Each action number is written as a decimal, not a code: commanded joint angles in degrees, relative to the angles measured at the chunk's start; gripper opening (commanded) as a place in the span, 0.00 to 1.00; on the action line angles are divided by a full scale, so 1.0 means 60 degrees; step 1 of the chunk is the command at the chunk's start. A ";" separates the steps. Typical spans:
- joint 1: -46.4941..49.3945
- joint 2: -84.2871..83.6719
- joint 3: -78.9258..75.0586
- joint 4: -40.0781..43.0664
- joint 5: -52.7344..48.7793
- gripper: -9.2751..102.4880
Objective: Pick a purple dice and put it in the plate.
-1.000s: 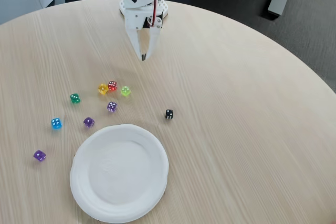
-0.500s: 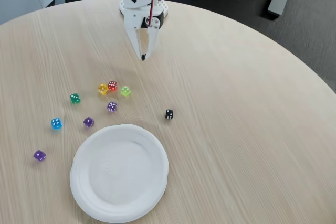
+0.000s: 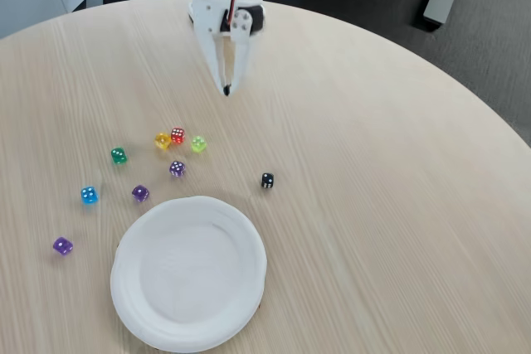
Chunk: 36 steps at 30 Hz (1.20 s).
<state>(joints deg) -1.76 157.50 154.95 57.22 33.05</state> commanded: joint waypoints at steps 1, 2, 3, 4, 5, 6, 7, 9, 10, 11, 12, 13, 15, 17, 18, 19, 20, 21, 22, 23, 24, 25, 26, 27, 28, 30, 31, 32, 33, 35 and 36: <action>-0.0088 -0.1831 -0.1450 -0.0352 0.0469 0.09; -0.0088 -0.2520 -0.1948 -0.0381 0.0732 0.09; -0.0088 -0.3179 -0.2490 -0.0396 0.0981 0.09; -0.0088 -0.3765 -0.3047 -0.0352 0.1230 0.09; -0.0088 -0.4321 -0.3633 -0.0308 0.1465 0.09; -0.0088 -0.4805 -0.4189 -0.0293 0.1699 0.09; -0.0088 -0.5244 -0.4790 -0.0278 0.1890 0.09; -0.0088 -0.5991 -0.5859 -0.0249 0.2329 0.09; -0.0073 -0.6284 -0.6299 -0.0234 0.2476 0.09; 0.0000 -0.6563 -0.6680 -0.0234 0.2505 0.09; 0.0059 -0.6841 -0.7031 -0.0234 0.2505 0.09; 0.0073 -0.7134 -0.7339 -0.0234 0.2505 0.09; 0.0088 -0.7720 -0.7749 -0.0220 0.2505 0.10; 0.0103 -0.8291 -0.7925 -0.0220 0.2461 0.10; 0.0117 -0.8599 -0.7925 -0.0220 0.2417 0.10; 0.0117 -0.8862 -0.7925 -0.0205 0.2402 0.10; 0.0132 -0.9111 -0.7925 -0.0132 0.2417 0.10; 0.0176 -0.9316 -0.7925 0.0029 0.2417 0.10; 0.0249 -0.9507 -0.7939 0.0293 0.2461 0.10; 0.0337 -0.9683 -0.8013 0.0586 0.2549 0.10; 0.0425 -0.9873 -0.8101 0.0894 0.2695 0.10; 0.0513 -1.0063 -0.8218 0.1187 0.2827 0.10; 0.0601 -1.0283 -0.8320 0.1494 0.2871 0.11; 0.0703 -1.0503 -0.8452 0.1772 0.2900 0.11; 0.0820 -1.0737 -0.8584 0.2007 0.2886 0.12; 0.1055 -1.1147 -0.8774 0.2329 0.2769 0.13; 0.1187 -1.1353 -0.8833 0.2388 0.2725 0.14; 0.1304 -1.1528 -0.8862 0.2388 0.2607 0.15; 0.1436 -1.1689 -0.8877 0.2344 0.2505 0.15; 0.1699 -1.1880 -0.8892 0.2285 0.2300 0.16; 0.1846 -1.1924 -0.8892 0.2285 0.2183 0.16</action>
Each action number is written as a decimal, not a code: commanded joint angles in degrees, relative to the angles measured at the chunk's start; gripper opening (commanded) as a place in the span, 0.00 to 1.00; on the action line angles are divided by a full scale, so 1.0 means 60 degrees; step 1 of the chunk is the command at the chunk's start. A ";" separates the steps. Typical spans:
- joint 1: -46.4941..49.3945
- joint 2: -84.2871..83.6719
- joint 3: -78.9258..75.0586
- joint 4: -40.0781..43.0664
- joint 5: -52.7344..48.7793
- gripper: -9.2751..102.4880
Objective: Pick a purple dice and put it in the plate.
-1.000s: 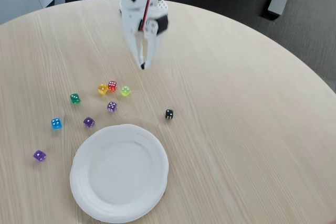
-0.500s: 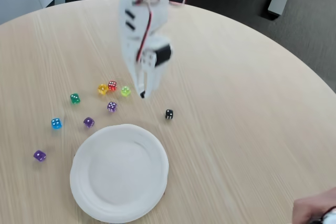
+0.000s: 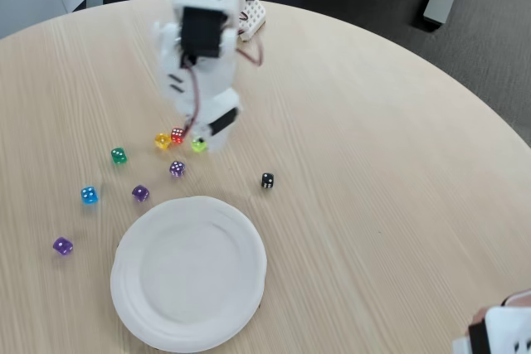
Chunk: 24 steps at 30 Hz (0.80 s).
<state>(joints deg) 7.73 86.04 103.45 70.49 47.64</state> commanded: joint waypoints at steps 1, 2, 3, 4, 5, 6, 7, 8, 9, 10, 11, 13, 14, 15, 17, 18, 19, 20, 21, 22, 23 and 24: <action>0.0410 -0.0044 -0.0308 0.0073 -0.0322 0.17; 0.0557 -0.0059 -0.0308 0.0059 -0.0396 0.18; 0.0718 -0.0059 -0.0308 0.0059 -0.0483 0.18; 0.0864 -0.0059 -0.0308 0.0059 -0.0542 0.19; 0.1011 -0.0059 -0.0308 0.0044 -0.0615 0.19; 0.1143 -0.0059 -0.0308 0.0029 -0.0703 0.20; 0.1274 -0.0059 -0.0308 0.0029 -0.0762 0.20; 0.1392 -0.0059 -0.0308 0.0029 -0.0820 0.20; 0.1509 -0.0059 -0.0308 0.0029 -0.0923 0.21; 0.1626 -0.0059 -0.0308 0.0029 -0.1055 0.21; 0.1714 -0.0059 -0.0322 0.0015 -0.1201 0.22; 0.1802 -0.0059 -0.0322 0.0000 -0.1523 0.23; 0.1802 -0.0059 -0.0322 -0.0059 -0.1626 0.24; 0.1802 -0.0059 -0.0322 -0.0205 -0.1670 0.24; 0.1802 -0.0073 -0.0322 -0.0718 -0.1626 0.25; 0.1802 -0.0073 -0.0322 -0.1069 -0.1553 0.25; 0.1802 -0.0073 -0.0322 -0.1436 -0.1479 0.25; 0.1802 -0.0073 -0.0322 -0.1787 -0.1436 0.25; 0.1802 -0.0073 -0.0322 -0.2124 -0.1436 0.25; 0.1802 -0.0073 -0.0322 -0.2388 -0.1479 0.25; 0.1802 -0.0073 -0.0322 -0.2607 -0.1553 0.25; 0.1802 -0.0073 -0.0322 -0.2769 -0.1626 0.25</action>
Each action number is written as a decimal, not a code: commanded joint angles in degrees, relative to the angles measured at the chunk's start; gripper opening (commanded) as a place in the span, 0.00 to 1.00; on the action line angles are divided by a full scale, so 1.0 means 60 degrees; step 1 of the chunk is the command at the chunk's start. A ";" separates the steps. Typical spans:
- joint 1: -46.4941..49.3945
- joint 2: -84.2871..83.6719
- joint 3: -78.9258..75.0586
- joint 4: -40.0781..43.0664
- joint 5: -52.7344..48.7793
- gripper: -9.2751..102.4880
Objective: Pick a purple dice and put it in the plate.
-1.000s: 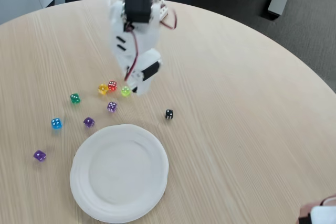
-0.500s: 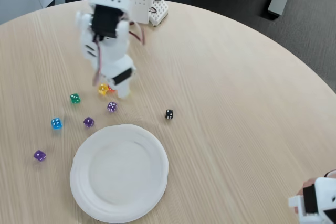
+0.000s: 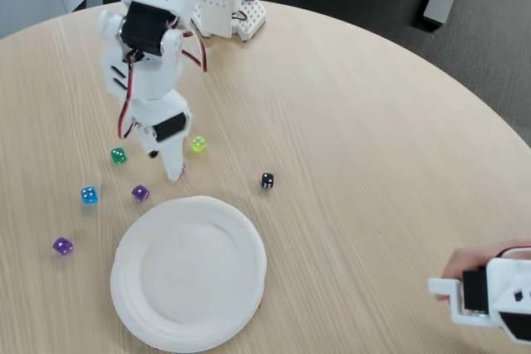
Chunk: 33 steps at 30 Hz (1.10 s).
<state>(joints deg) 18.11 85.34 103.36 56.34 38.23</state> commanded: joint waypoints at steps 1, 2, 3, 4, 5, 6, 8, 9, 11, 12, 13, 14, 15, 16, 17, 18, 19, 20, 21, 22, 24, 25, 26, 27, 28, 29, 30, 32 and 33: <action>0.0073 0.0044 -0.0308 -0.0527 -0.0161 0.25; 0.0073 0.0044 -0.0308 -0.0586 -0.0205 0.25; 0.0073 0.0044 -0.0293 -0.0630 -0.0234 0.25; 0.0073 0.0029 -0.0293 -0.0630 -0.0249 0.25; 0.0073 0.0029 -0.0293 -0.0557 -0.0234 0.25; 0.0044 0.0029 -0.0293 -0.0527 -0.0234 0.25; -0.0044 0.0029 -0.0293 -0.0469 -0.0015 0.25; -0.0059 0.0029 -0.0234 -0.0469 0.0117 0.25; -0.0029 0.0029 -0.0161 -0.0410 0.0190 0.25; 0.0015 0.0029 -0.0146 -0.0352 0.0176 0.25; 0.0059 0.0000 -0.0132 -0.0220 0.0190 0.25; 0.0059 -0.0117 -0.0132 -0.0088 0.0249 0.25; 0.0073 -0.0293 -0.0132 0.0073 0.0293 0.25; 0.0073 -0.0483 -0.0132 0.0249 0.0366 0.25; 0.0073 -0.0674 -0.0146 0.0396 0.0454 0.25; 0.0073 -0.0835 -0.0161 0.0513 0.0513 0.25; 0.0073 -0.0952 -0.0205 0.0601 0.0557 0.25; 0.0073 -0.1025 -0.0220 0.0645 0.0557 0.25; 0.0073 -0.1055 -0.0220 0.0645 0.0557 0.25; 0.0073 -0.1055 -0.0176 0.0645 0.0542 0.25; 0.0088 -0.1055 -0.0146 0.0659 0.0527 0.25; 0.0088 -0.1055 -0.0146 0.0659 0.0527 0.25; 0.0088 -0.1055 -0.0146 0.0659 0.0513 0.25; 0.0088 -0.1055 -0.0146 0.0659 0.0483 0.25; 0.0088 -0.1055 -0.0146 0.0659 0.0469 0.25; 0.0088 -0.1055 -0.0146 0.0659 0.0469 0.24; 0.0088 -0.1055 -0.0146 0.0659 0.0454 0.24; 0.0088 -0.1055 -0.0146 0.0659 0.0425 0.24; 0.0088 -0.1055 -0.0146 0.0659 0.0410 0.24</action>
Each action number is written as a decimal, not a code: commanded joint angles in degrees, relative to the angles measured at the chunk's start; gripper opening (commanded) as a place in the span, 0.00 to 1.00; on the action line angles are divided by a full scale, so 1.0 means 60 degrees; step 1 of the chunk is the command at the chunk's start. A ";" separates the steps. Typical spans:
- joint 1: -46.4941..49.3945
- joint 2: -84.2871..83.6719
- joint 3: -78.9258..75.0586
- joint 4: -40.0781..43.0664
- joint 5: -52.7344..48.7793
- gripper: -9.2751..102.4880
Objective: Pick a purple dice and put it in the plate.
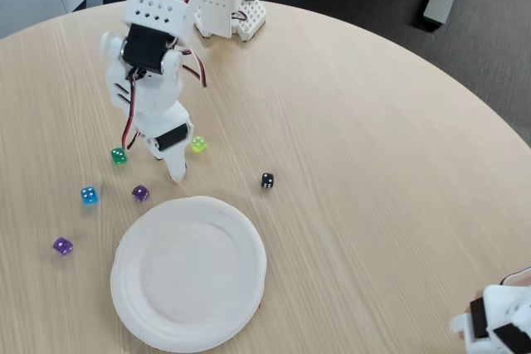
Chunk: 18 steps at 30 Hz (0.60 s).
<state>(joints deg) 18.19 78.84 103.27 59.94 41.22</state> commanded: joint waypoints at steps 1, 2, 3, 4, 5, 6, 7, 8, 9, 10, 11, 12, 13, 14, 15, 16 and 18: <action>0.0073 0.0015 -0.0132 0.0059 -0.0103 0.24; 0.0088 0.0015 -0.0132 0.0059 -0.0103 0.24; 0.0088 0.0015 -0.0132 0.0059 -0.0059 0.24; 0.0088 0.0015 -0.0132 0.0059 -0.0015 0.24; 0.0088 0.0015 -0.0132 0.0059 0.0044 0.24; 0.0088 0.0015 -0.0132 0.0059 0.0117 0.24; 0.0103 0.0015 -0.0132 0.0059 0.0161 0.24; 0.0103 0.0015 -0.0132 0.0059 0.0205 0.25; 0.0117 0.0015 -0.0132 0.0059 0.0264 0.25; 0.0161 0.0015 -0.0132 0.0059 0.0308 0.25; 0.0278 0.0015 -0.0132 0.0059 0.0337 0.25; 0.0410 0.0015 -0.0132 0.0059 0.0337 0.25; 0.0527 0.0015 -0.0132 0.0059 0.0337 0.25; 0.0645 0.0015 -0.0132 0.0059 0.0308 0.25; 0.0747 0.0015 -0.0132 0.0059 0.0278 0.25; 0.0820 0.0015 -0.0132 0.0059 0.0249 0.25; 0.0894 0.0015 -0.0132 0.0059 0.0220 0.25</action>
<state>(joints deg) 22.50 78.75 103.27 60.03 43.15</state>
